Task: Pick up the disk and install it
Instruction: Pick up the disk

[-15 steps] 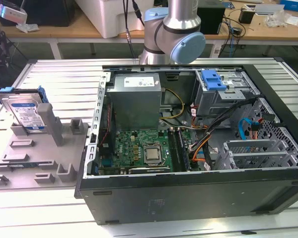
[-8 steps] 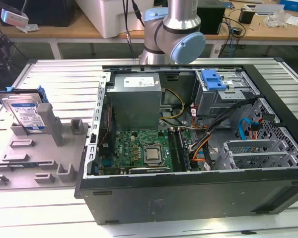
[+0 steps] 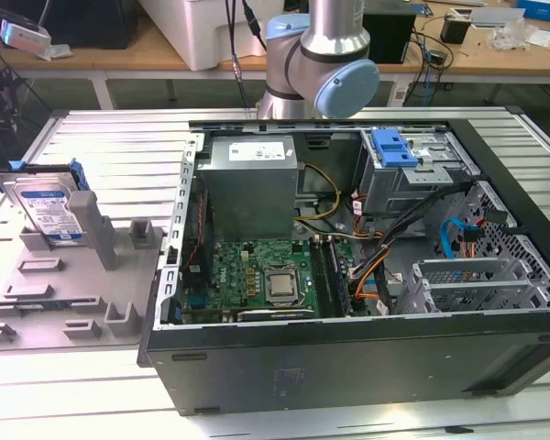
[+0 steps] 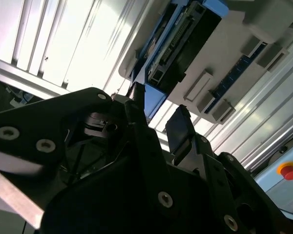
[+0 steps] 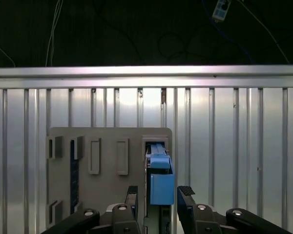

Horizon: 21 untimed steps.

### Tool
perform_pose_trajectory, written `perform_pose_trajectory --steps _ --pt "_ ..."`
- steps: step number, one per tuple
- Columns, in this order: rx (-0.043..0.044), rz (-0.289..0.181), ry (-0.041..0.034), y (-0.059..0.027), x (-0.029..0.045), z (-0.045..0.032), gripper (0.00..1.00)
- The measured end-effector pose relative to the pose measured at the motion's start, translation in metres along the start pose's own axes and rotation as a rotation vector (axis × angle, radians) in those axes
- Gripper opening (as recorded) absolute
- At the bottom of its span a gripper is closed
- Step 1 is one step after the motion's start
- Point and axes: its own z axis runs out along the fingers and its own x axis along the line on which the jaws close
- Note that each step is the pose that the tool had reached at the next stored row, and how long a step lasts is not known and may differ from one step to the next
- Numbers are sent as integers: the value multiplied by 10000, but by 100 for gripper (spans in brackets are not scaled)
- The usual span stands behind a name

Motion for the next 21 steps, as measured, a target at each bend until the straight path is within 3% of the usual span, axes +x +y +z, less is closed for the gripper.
perform_pose_trajectory --steps 21 --pt "9 1 0 -2 -9 128 45"
